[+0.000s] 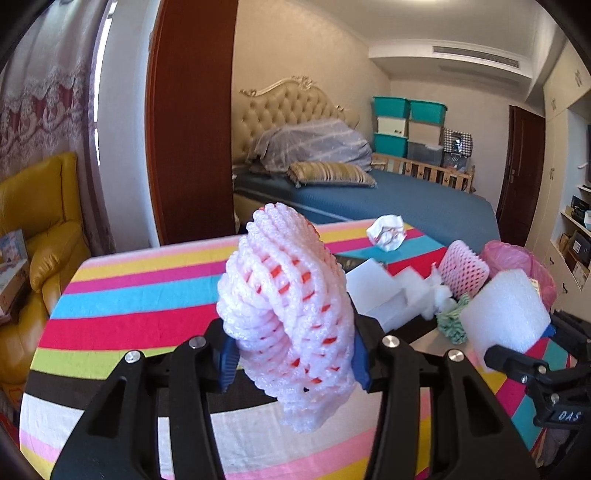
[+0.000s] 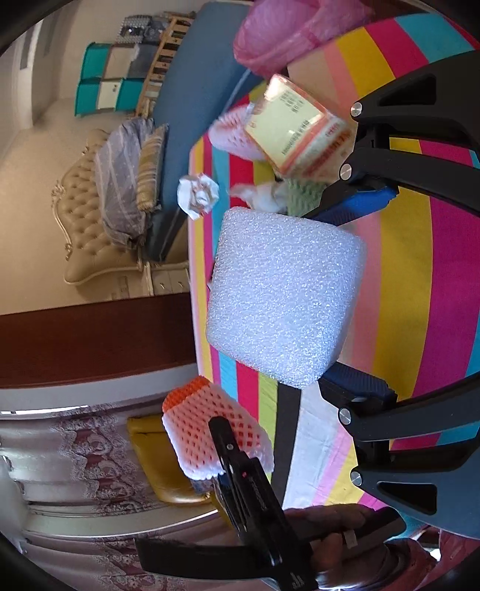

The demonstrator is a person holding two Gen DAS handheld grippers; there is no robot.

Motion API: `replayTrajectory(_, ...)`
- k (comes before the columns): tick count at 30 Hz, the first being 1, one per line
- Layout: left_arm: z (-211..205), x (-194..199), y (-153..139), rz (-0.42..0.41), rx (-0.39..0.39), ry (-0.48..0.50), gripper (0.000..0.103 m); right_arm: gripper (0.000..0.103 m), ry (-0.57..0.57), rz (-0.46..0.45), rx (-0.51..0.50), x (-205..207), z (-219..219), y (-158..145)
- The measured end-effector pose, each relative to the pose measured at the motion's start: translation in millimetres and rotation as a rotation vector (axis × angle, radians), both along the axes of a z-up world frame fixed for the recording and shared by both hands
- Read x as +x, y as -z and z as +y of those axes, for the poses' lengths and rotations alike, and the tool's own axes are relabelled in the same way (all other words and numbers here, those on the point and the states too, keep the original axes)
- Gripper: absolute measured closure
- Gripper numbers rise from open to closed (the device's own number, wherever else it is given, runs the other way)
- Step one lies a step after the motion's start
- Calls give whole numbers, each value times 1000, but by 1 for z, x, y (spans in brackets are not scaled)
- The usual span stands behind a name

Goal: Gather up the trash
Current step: 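Carry the pink net and white foam block over the pink bin and open both tools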

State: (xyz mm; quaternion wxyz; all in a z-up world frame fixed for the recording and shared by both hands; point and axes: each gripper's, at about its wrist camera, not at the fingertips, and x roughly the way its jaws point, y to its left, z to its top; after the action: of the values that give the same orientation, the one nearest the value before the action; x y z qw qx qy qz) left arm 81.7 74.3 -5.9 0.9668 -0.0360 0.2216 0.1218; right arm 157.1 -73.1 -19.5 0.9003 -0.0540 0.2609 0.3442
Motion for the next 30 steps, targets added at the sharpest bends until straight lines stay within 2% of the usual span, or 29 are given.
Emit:
replayTrajectory(11,-43,4,-19,-74,42,98,55,37,137,-129,33,5,-44,-30)
replayTrajectory(19,-82,19,-24,-92,67,200,54,37,232,-145,48,16,-83,-31)
replayTrajectory(30,-139,52,-32,-100,52,371,54,37,398,-170,31,42,-151,-30)
